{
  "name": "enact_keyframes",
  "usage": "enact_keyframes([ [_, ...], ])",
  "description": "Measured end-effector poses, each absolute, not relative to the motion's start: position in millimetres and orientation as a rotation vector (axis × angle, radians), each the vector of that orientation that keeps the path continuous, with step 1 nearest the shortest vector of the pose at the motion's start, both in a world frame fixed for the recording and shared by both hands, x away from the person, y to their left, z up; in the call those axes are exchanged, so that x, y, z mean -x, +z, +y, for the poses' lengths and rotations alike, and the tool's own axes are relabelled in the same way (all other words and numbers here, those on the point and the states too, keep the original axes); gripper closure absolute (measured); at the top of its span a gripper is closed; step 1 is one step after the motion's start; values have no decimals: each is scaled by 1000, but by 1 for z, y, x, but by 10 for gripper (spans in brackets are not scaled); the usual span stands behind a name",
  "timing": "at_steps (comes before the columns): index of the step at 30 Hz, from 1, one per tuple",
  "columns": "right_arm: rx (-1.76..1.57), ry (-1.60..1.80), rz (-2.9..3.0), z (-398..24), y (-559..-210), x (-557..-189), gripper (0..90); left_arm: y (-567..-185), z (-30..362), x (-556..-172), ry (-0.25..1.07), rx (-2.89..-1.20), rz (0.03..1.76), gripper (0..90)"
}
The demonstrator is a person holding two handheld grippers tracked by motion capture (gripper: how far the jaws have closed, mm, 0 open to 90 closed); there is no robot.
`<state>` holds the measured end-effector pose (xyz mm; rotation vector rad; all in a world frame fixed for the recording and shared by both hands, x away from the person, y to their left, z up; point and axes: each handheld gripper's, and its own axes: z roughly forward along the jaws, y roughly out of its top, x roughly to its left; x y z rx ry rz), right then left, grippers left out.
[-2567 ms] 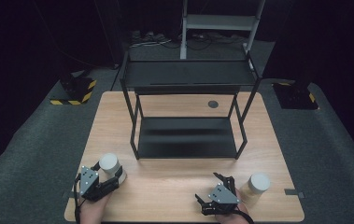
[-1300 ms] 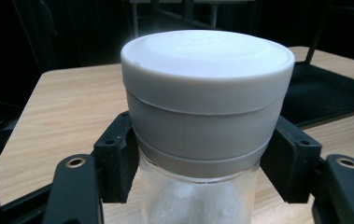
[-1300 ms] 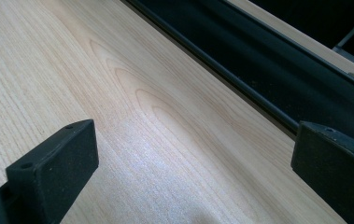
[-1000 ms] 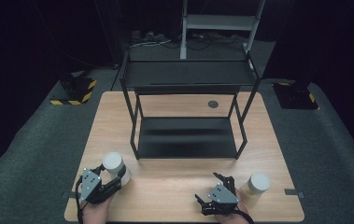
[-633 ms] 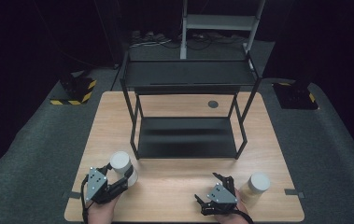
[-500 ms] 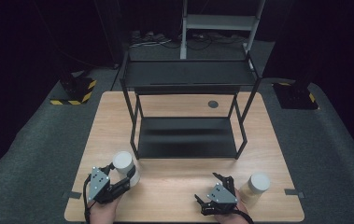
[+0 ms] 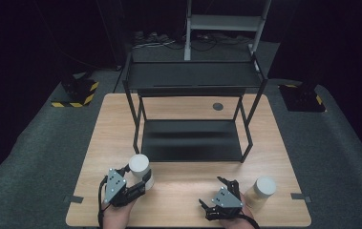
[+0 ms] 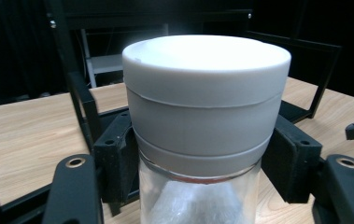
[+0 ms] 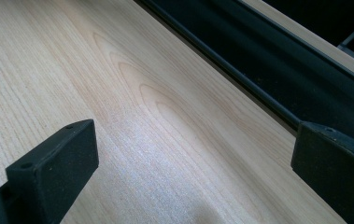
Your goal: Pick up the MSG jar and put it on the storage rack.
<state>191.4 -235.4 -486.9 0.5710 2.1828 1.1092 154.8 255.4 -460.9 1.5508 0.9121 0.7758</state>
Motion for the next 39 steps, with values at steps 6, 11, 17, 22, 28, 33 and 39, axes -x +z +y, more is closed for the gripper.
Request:
enact_keyframes([
  [6, -567, 1109, 2185, -236, -487, -192, 0, -456, 249, -161, 754, -1555, 888, 353],
  [11, -566, 1110, 2183, -236, -487, -191, 0, -449, 245, -168, 734, -1563, 872, 353],
  [17, -573, 1115, 2180, -236, -487, -191, 0, -435, 243, -175, 718, -1543, 871, 353],
  [22, -581, 1123, 2184, -238, -487, -193, 0, -424, 240, -179, 734, -1550, 854, 353],
  [28, -564, 1115, 2191, -237, -486, -193, 0, -410, 235, -185, 741, -1547, 840, 353],
  [33, -558, 1110, 2194, -236, -486, -193, 0, -399, 232, -193, 724, -1538, 840, 352],
  [39, -559, 1114, 2193, -237, -486, -193, 0, -382, 226, -200, 740, -1535, 821, 352],
])
